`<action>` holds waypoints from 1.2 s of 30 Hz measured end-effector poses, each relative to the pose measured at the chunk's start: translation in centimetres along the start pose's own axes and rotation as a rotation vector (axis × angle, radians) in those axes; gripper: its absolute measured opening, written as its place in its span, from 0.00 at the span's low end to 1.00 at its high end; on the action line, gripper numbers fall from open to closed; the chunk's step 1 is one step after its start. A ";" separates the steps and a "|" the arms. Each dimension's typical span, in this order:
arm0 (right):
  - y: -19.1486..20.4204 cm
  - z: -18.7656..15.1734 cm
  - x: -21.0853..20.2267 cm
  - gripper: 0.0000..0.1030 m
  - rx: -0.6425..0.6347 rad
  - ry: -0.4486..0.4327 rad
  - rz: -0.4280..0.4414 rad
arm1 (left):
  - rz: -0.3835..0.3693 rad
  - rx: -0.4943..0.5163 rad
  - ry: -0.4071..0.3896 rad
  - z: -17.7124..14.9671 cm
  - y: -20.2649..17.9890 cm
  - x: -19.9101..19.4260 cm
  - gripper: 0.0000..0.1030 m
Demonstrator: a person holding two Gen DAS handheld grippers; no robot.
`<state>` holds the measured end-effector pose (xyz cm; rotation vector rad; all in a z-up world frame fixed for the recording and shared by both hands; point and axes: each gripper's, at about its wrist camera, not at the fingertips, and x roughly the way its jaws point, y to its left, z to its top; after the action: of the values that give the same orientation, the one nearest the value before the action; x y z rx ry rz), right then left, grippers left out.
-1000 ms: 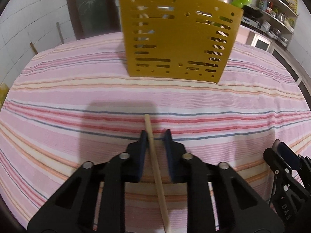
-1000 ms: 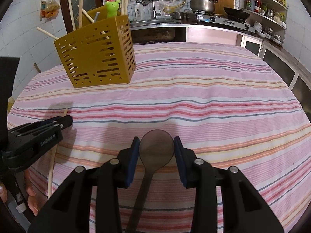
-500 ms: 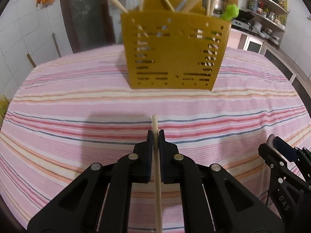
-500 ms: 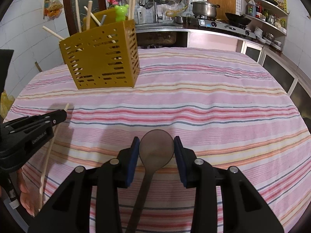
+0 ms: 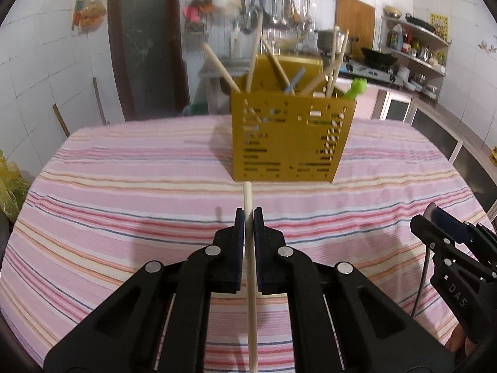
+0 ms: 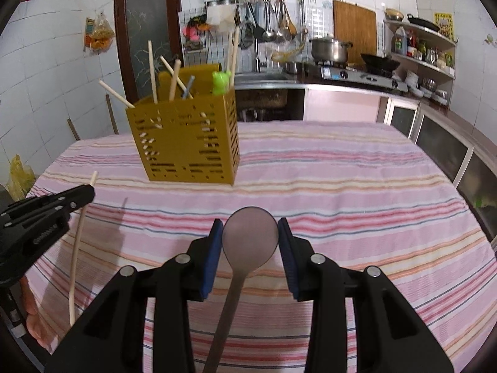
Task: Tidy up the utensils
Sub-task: 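Lift the chopstick and spoon upright and carry them toward the yellow holder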
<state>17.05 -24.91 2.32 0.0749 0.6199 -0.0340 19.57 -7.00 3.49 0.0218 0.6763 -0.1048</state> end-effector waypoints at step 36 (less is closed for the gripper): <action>4.4 1.5 -6.9 0.35 -0.102 -0.244 -0.066 | -0.091 -0.072 -0.316 0.1 5.9 -10.5 0.04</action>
<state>12.51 -20.54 7.81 -0.0478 0.3790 -0.0743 12.11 -0.18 10.11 -0.0937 0.3648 -0.1671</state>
